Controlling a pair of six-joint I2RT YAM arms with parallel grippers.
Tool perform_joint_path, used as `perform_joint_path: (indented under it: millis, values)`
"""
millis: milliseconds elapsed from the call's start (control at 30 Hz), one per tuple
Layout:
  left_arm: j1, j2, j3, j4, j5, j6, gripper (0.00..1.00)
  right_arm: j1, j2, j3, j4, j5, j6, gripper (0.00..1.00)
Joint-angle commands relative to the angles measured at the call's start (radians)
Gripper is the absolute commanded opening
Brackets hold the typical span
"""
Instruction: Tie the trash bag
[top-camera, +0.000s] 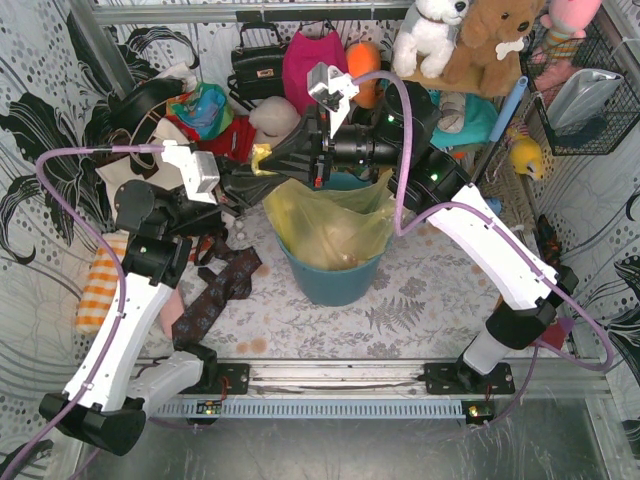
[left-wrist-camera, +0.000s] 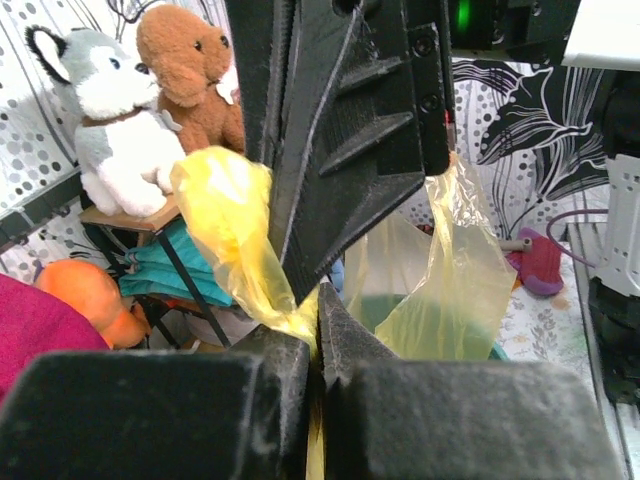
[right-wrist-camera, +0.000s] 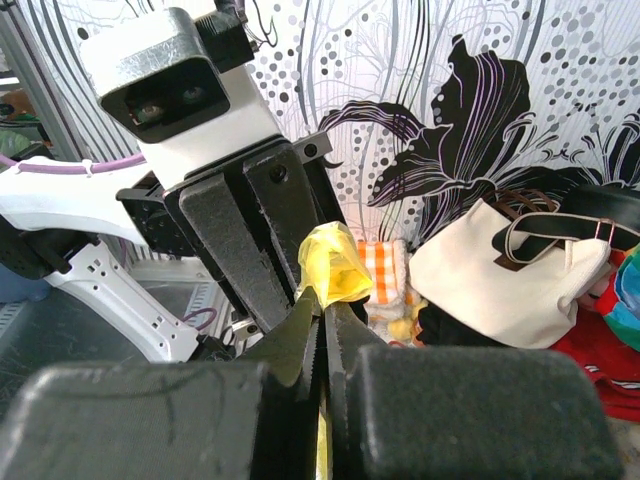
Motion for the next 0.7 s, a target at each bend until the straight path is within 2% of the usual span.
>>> perform_joint_path:
  millis: [0,533,667]
  values:
    - [0.005,0.003,-0.034,0.062,0.059,-0.041,0.12,0.007,-0.041,0.003,0.067,0.004,0.004,0.0]
    - [0.004,-0.042,-0.227,0.049,0.034,-0.054,0.13,0.007,-0.03,0.034,0.087,0.013,0.017,0.0]
    - [0.004,-0.045,-0.244,0.05,0.036,-0.056,0.1,0.008,-0.026,0.036,0.09,0.007,0.027,0.0]
